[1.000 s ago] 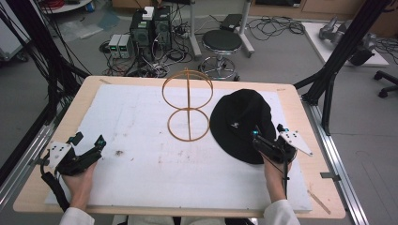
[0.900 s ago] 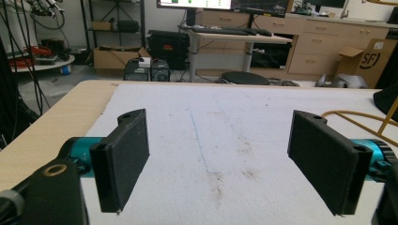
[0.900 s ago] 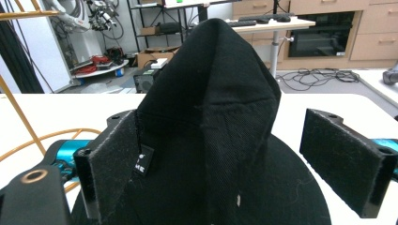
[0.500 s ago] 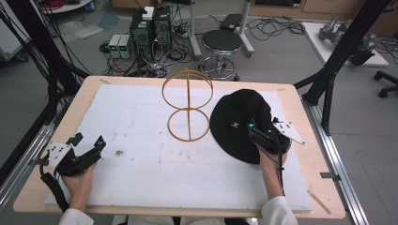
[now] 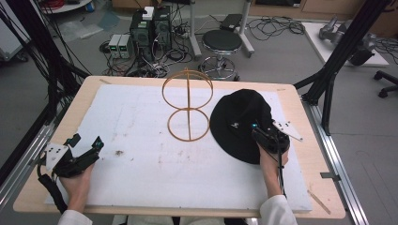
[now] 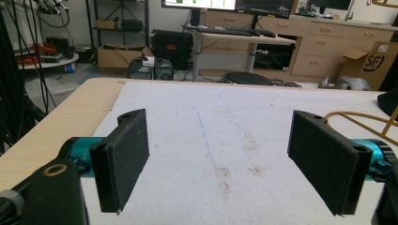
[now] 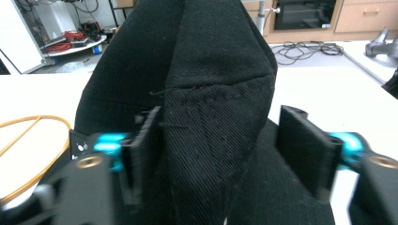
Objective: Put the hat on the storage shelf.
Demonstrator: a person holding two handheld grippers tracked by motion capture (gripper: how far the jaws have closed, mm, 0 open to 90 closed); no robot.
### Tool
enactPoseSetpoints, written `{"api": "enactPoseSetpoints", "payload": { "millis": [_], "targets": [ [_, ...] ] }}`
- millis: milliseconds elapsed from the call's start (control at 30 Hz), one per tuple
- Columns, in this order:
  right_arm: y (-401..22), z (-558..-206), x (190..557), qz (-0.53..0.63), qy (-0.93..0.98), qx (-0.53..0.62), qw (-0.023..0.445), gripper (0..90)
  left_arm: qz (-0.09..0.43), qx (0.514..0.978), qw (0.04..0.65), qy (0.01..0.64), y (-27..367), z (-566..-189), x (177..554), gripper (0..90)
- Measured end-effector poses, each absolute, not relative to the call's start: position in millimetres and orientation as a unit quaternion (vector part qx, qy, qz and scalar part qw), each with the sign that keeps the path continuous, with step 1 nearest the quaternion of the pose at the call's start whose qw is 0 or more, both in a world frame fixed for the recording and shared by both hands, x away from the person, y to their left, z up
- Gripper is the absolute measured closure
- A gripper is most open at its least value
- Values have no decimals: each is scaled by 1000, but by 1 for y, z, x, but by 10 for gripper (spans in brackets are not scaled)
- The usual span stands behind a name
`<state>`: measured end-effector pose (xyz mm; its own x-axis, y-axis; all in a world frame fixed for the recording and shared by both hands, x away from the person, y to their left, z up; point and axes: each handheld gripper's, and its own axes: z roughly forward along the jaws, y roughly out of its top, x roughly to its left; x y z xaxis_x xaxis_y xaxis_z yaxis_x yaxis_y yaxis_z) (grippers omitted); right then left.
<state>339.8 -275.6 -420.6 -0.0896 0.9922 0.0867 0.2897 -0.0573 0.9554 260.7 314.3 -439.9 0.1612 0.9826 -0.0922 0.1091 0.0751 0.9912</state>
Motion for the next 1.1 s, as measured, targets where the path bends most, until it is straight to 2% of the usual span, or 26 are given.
{"api": "enactPoseSetpoints", "payload": {
  "millis": [33,67,100,133,167,233,433,1100],
  "targets": [
    [-276,-420,339,468,573,559,375,466,409,543,535,502,314,-440,261,211],
    [-276,-420,339,468,573,559,375,466,409,543,535,502,314,-440,261,211],
    [-277,-420,338,462,573,564,374,723,409,543,535,502,314,-440,261,211],
    [-277,-420,338,462,573,564,374,723,409,543,535,502,314,-440,261,211],
    [-280,-419,339,478,577,570,338,869,408,544,535,502,313,-440,261,211],
    [-276,-417,339,465,575,576,349,877,408,545,534,501,313,-440,261,211],
    [-278,-417,338,473,572,577,341,879,408,541,536,504,315,-440,260,211],
    [-275,-410,329,499,549,568,355,879,403,535,541,509,315,-440,255,214]
  ]
}}
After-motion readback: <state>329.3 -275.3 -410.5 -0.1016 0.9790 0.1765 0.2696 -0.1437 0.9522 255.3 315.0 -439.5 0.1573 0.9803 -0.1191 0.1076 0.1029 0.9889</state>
